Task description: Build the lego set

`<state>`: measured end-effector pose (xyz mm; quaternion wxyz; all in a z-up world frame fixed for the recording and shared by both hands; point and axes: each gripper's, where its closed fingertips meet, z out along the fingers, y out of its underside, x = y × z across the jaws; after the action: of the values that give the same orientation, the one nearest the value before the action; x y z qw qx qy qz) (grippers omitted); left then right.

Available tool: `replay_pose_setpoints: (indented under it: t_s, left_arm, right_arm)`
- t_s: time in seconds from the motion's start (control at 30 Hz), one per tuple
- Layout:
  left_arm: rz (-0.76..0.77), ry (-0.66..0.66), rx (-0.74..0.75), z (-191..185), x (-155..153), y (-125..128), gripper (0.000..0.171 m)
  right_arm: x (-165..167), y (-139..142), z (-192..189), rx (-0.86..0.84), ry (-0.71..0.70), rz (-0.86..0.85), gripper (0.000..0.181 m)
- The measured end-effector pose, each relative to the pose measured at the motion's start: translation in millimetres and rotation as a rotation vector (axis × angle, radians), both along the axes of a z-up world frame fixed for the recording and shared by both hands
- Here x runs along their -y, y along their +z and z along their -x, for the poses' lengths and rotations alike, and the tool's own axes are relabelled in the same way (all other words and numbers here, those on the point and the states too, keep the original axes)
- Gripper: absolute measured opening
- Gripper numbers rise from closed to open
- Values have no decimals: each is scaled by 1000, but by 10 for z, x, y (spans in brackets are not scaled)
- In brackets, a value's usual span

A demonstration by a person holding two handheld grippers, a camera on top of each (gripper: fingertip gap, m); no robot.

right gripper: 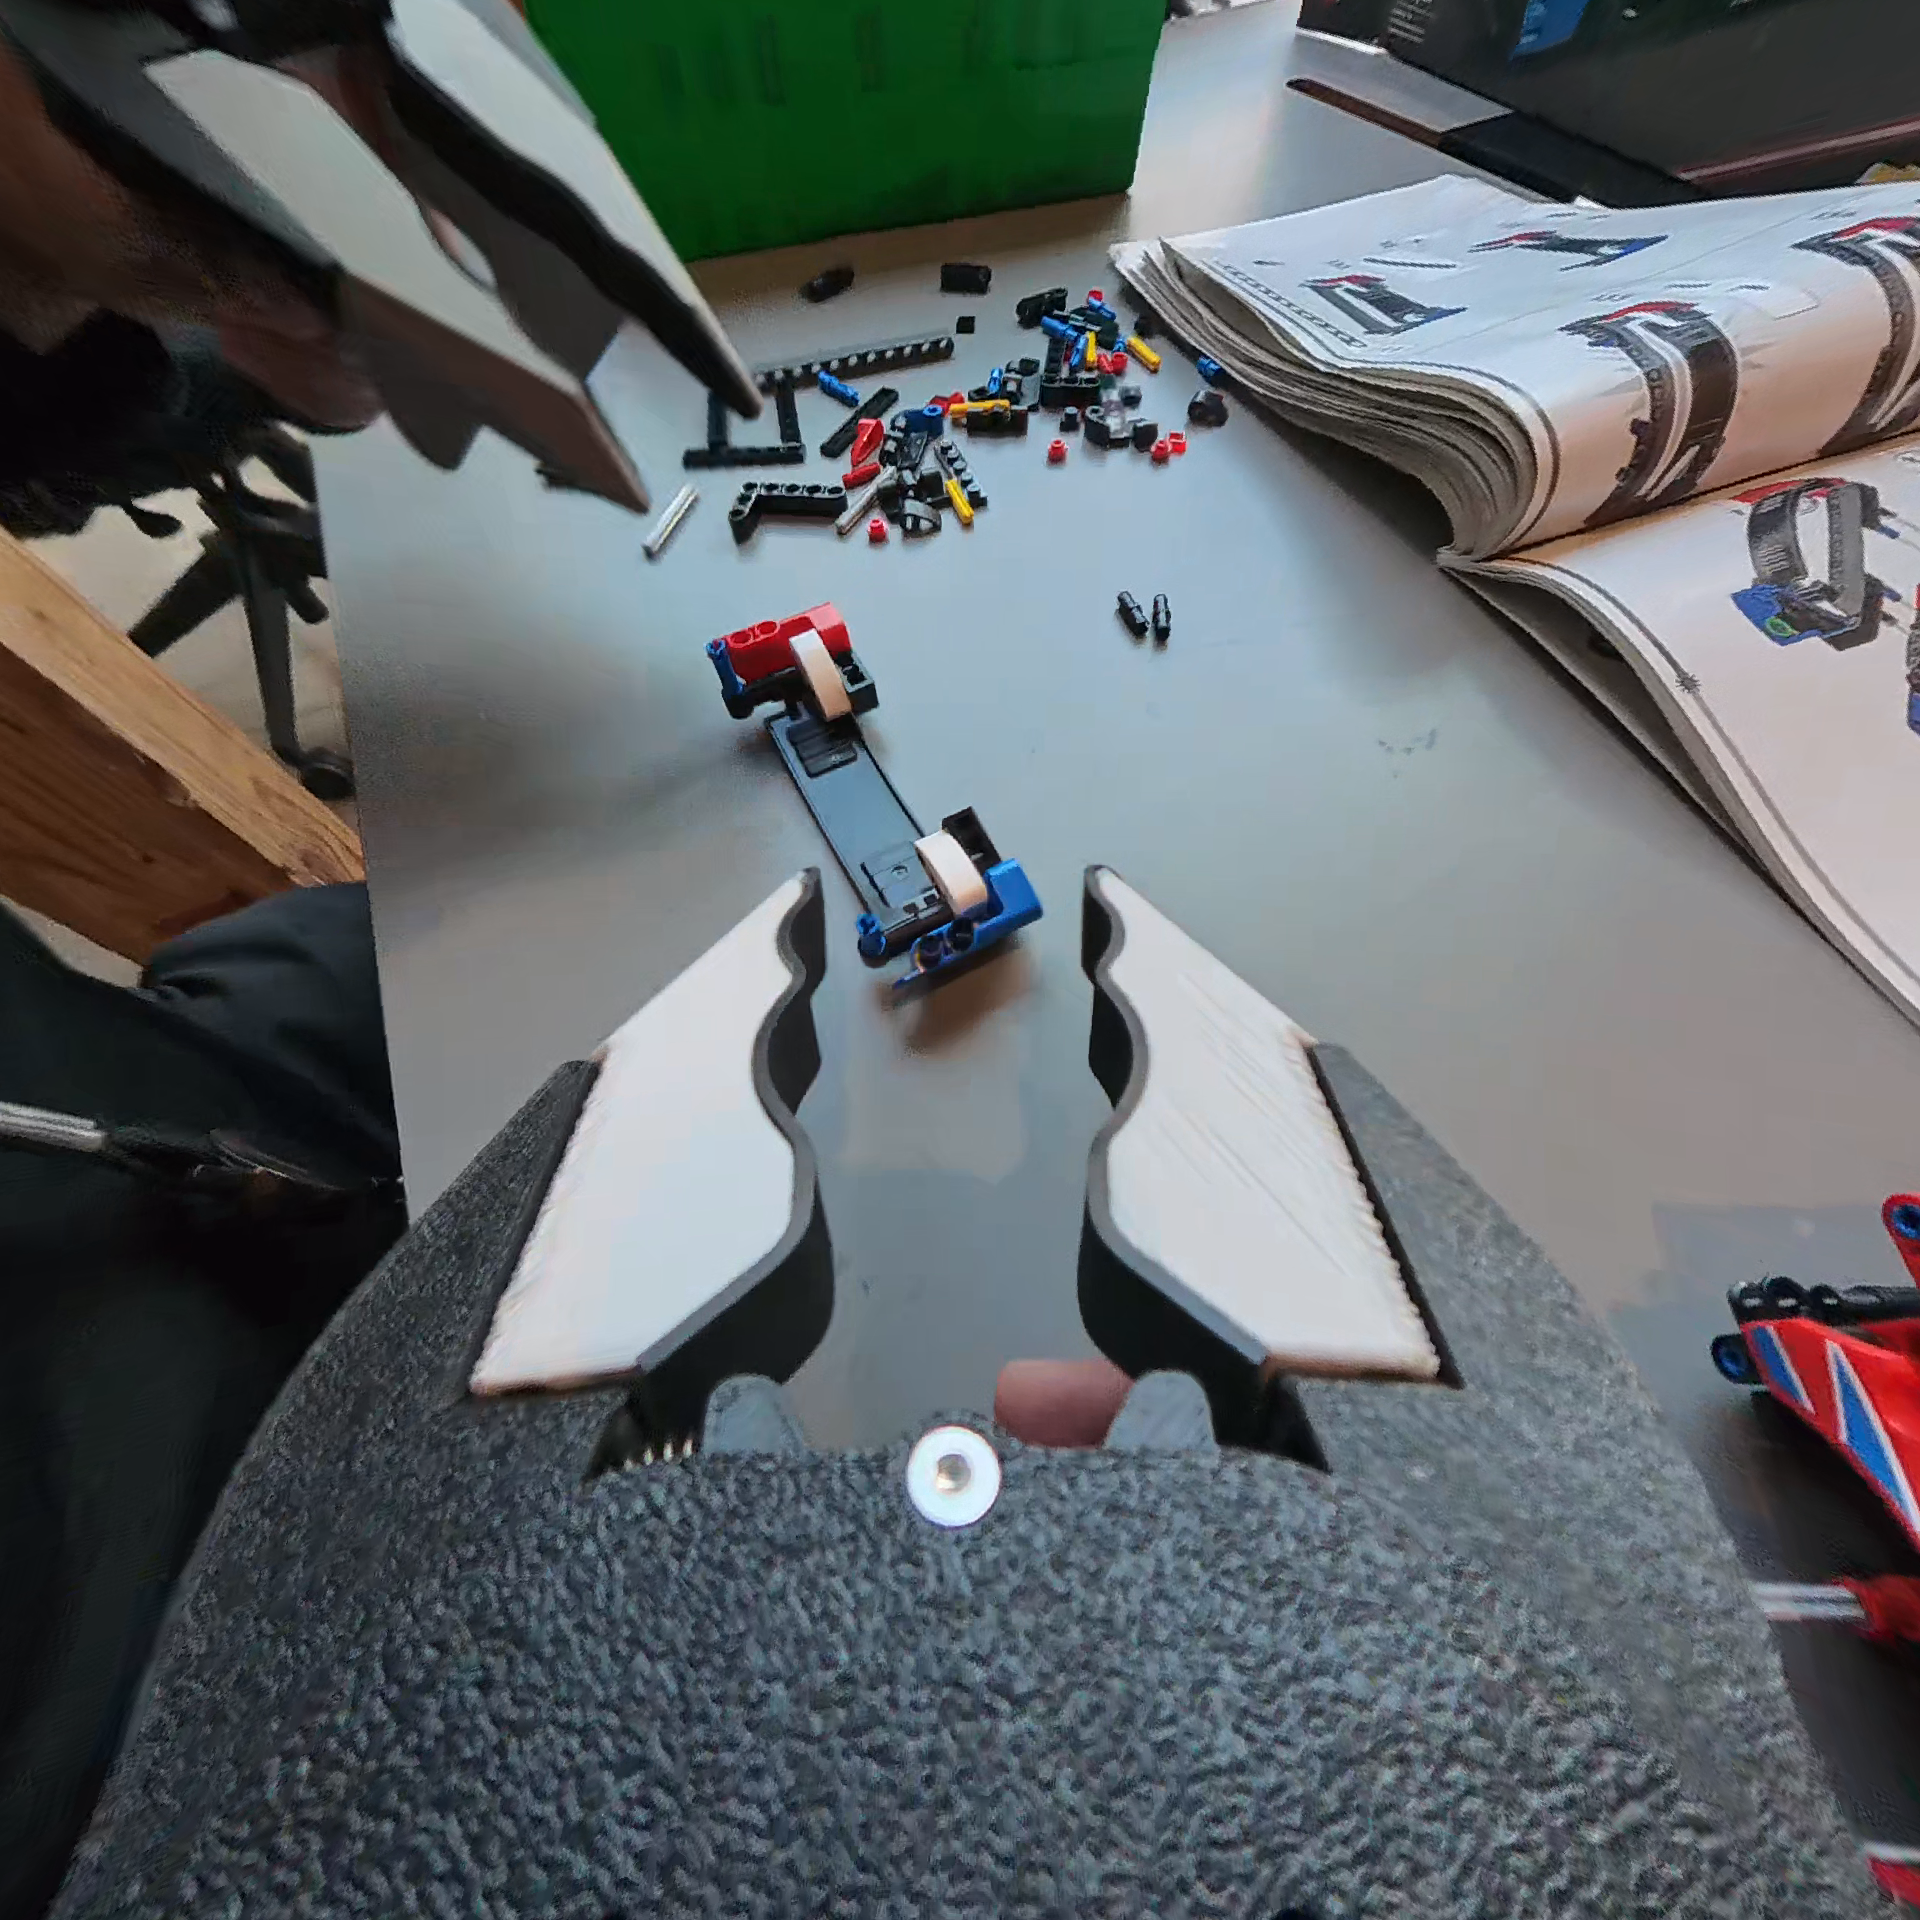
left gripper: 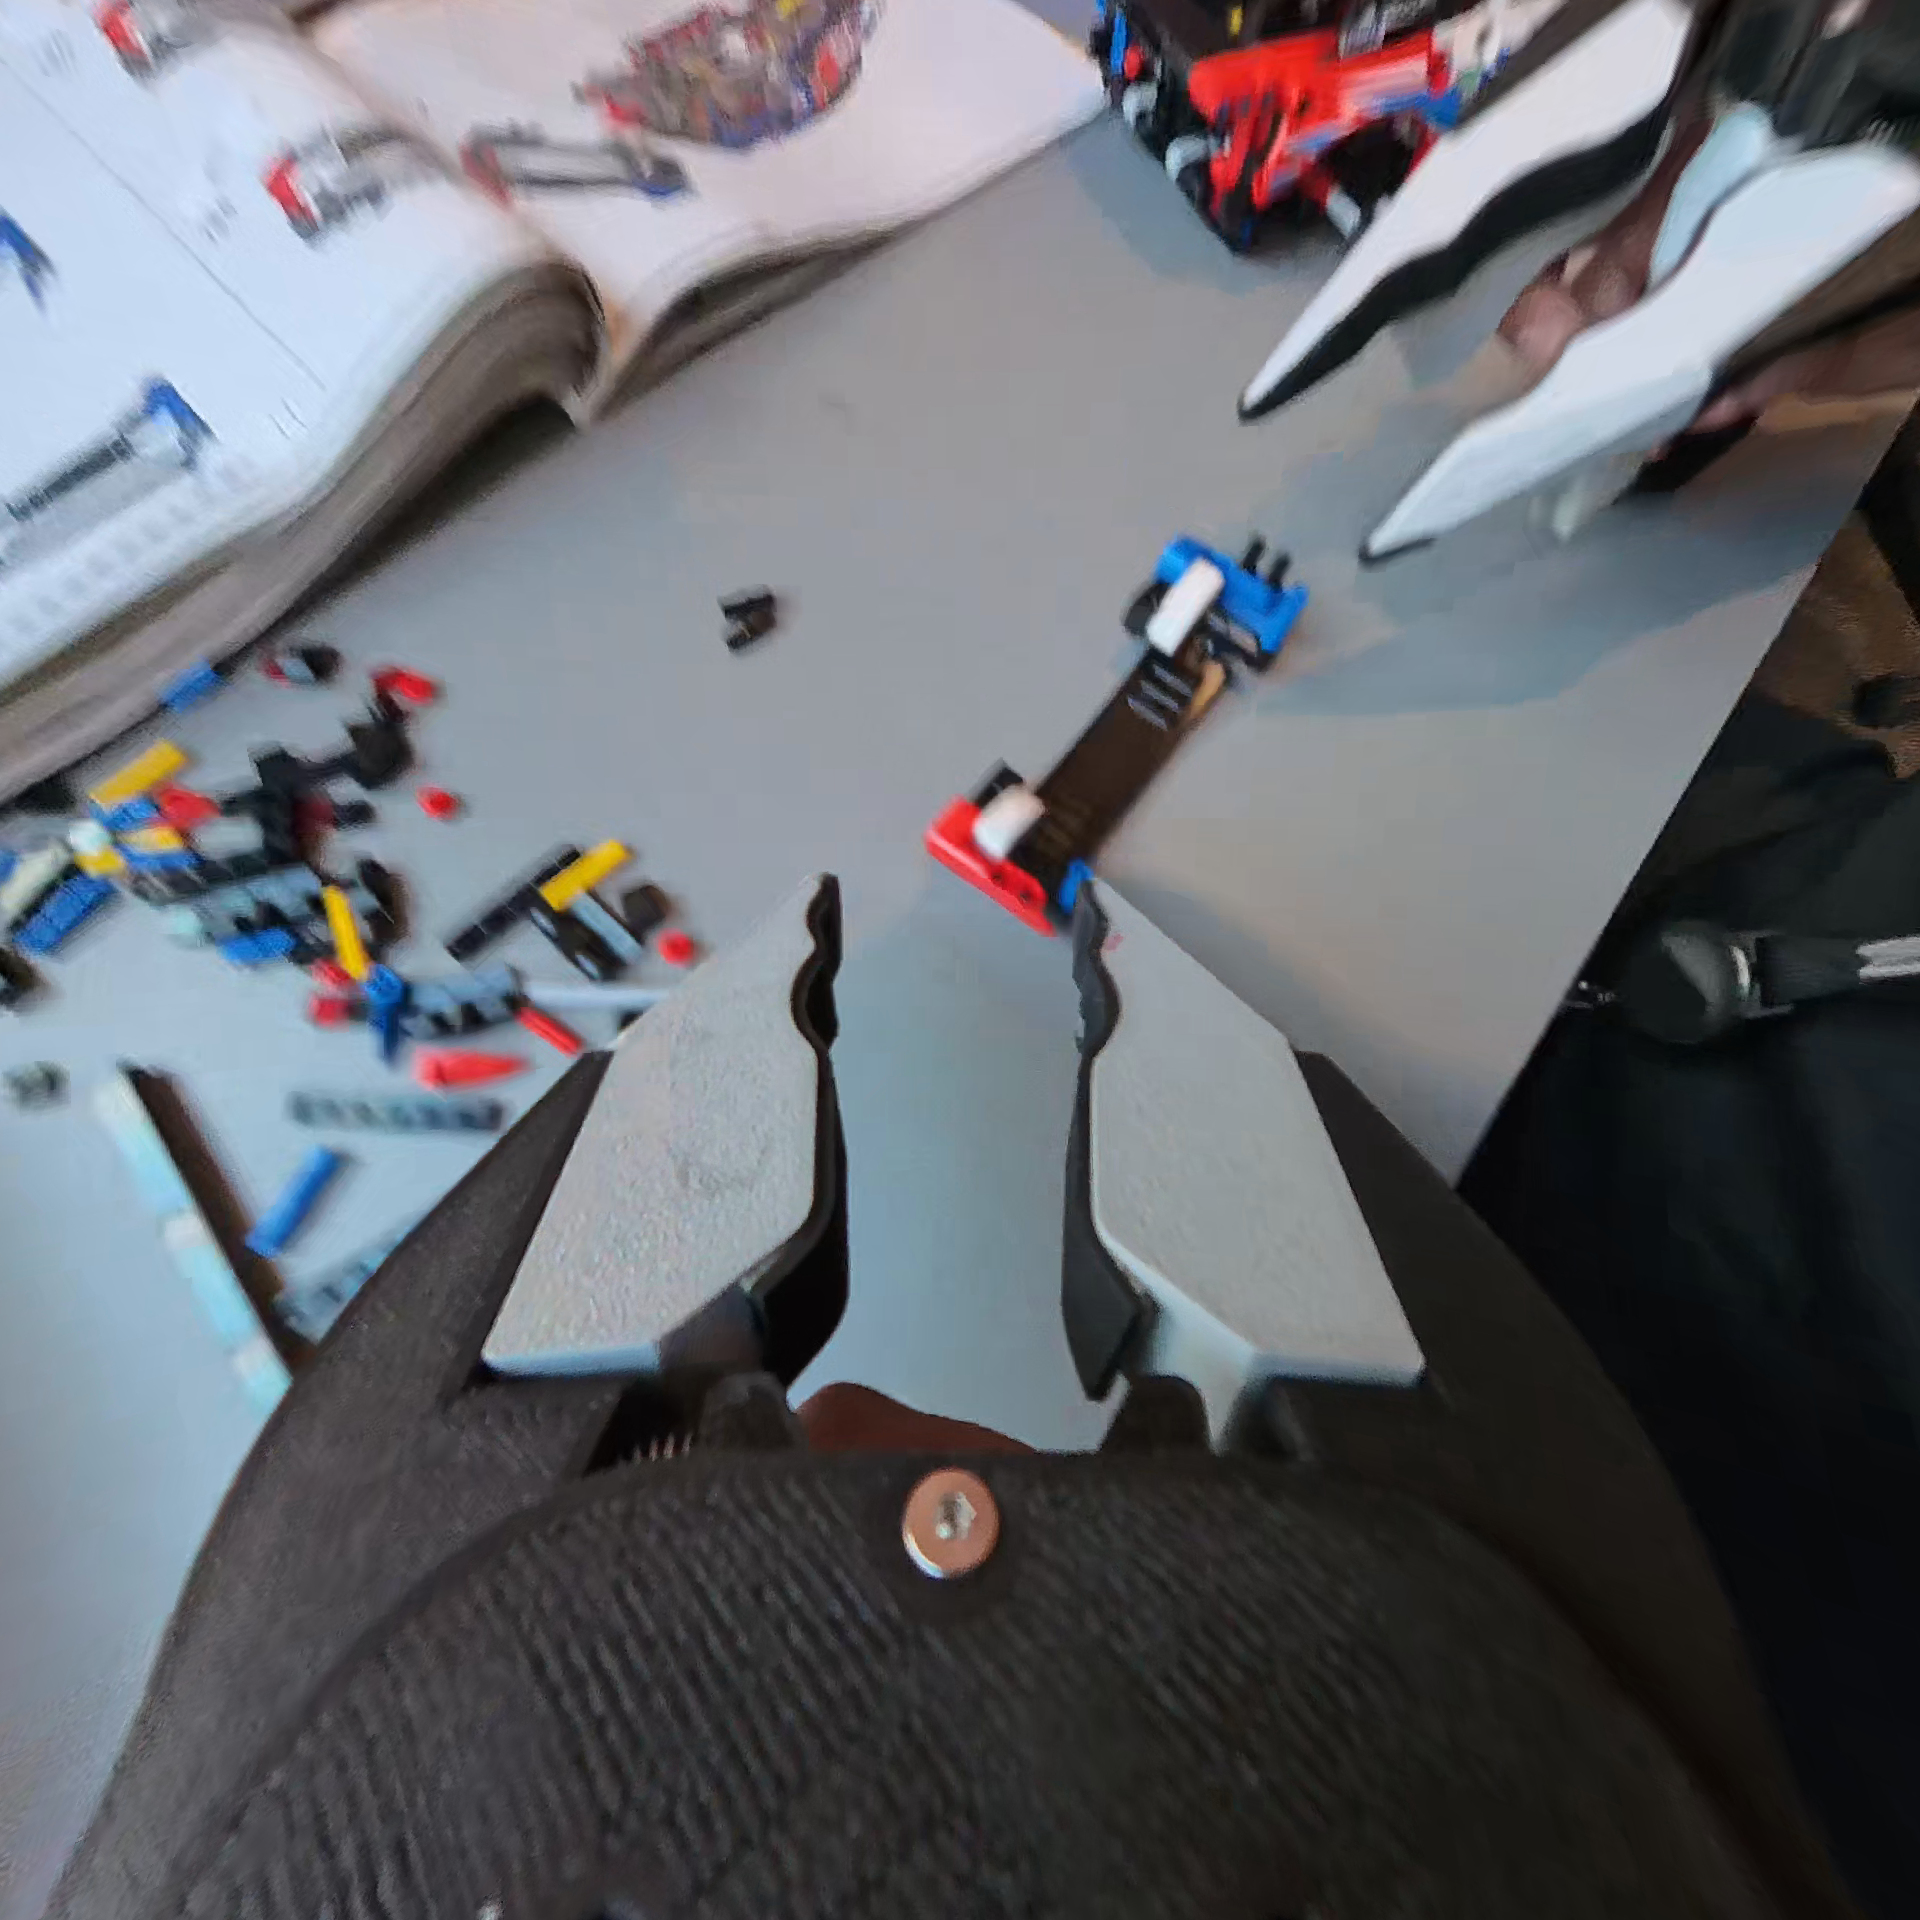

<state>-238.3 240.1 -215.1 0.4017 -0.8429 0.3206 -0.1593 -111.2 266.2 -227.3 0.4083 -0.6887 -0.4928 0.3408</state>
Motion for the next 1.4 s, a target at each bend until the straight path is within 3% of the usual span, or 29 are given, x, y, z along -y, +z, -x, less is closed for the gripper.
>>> replay_pose_setpoints:
  t_s: [0.1,0.23,0.3,0.4,0.7,0.87,1.1,1.2,1.3,1.4]
  left_arm:
    - [0,-78,-64,29,-388,166,28]
    - [33,-262,-233,-80,-740,-58,0]
    - [77,-308,-298,-79,-853,-234,8]
    - [9,-304,-381,-66,-1070,-310,14]
    - [72,-390,-413,-237,-1131,-495,15]
    - [109,-377,-445,-221,-1133,-597,2]
    - [83,-331,-423,-218,-1057,-589,2]
    - [-49,-317,-399,-251,-939,-406,2]
    - [-280,-386,-288,-560,-626,38,1]
    - [-436,-423,-187,-838,-292,395,1]
  right_arm:
    - [3,25,19,-37,28,63,55]
    - [1,104,-9,-83,17,28,43]
    - [11,153,-25,-109,16,7,43]
    - [18,228,-57,-157,16,-9,43]
    - [164,310,-171,-199,85,-60,40]
    - [218,320,-240,-206,102,-61,42]
    - [198,335,-261,-217,95,-50,37]
    - [160,346,-257,-213,89,-50,28]
    - [184,477,-200,-242,124,-42,13]
    - [237,686,-94,-279,159,-40,13]
